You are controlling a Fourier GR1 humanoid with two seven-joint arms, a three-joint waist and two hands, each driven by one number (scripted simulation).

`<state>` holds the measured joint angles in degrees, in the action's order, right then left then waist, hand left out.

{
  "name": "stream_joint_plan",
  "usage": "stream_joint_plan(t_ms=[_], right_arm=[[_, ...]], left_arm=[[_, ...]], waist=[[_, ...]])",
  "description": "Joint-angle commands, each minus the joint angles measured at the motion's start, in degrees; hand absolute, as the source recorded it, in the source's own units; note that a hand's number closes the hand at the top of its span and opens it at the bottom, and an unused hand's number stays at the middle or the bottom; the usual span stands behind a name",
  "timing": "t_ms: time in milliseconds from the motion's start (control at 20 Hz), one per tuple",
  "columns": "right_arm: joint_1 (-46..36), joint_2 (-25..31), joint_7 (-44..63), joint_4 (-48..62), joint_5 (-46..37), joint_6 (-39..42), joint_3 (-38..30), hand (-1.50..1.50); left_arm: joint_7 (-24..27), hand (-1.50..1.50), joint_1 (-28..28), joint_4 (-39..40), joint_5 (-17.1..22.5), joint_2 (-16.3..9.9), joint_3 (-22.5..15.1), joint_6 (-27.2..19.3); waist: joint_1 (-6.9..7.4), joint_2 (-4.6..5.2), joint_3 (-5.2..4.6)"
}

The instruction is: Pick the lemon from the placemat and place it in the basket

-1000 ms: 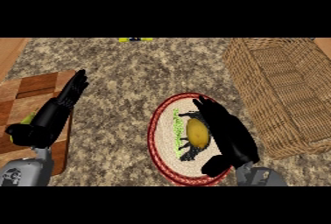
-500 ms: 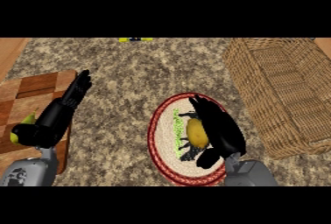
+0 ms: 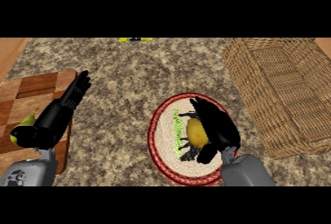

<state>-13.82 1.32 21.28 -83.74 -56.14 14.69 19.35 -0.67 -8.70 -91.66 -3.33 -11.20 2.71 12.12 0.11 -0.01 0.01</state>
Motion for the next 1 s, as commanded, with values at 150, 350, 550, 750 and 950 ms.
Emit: stream_joint_plan(t_ms=[150,350,550,750,950], right_arm=[[-2.7,-0.6,-4.4,5.9,0.8,1.6,-2.5,-1.50],[-1.1,0.5,-5.4,7.6,-1.4,3.4,0.7,1.50],[-0.1,-1.3,-4.8,6.3,-2.3,2.2,1.3,1.50],[0.9,0.2,-7.1,7.6,-7.0,0.3,6.0,1.50],[0.2,0.9,-7.6,3.5,-9.1,-0.2,6.1,1.50]], left_arm=[[1.9,0.00,-5.1,7.1,-0.3,-0.3,2.5,0.9],[1.2,0.00,-0.9,1.6,-1.6,1.1,0.4,-0.2],[-1.6,0.00,-4.0,3.3,-0.8,1.3,1.3,0.4],[-0.2,0.00,-1.5,1.1,-2.2,2.8,-0.3,-0.7],[0.3,0.00,-3.7,3.1,-1.6,1.7,1.4,0.0]], waist=[[-0.12,0.04,-0.01],[0.08,0.00,-0.01],[-0.09,-0.01,-0.01],[-0.02,-0.02,0.00],[-0.20,-0.02,-0.01]])
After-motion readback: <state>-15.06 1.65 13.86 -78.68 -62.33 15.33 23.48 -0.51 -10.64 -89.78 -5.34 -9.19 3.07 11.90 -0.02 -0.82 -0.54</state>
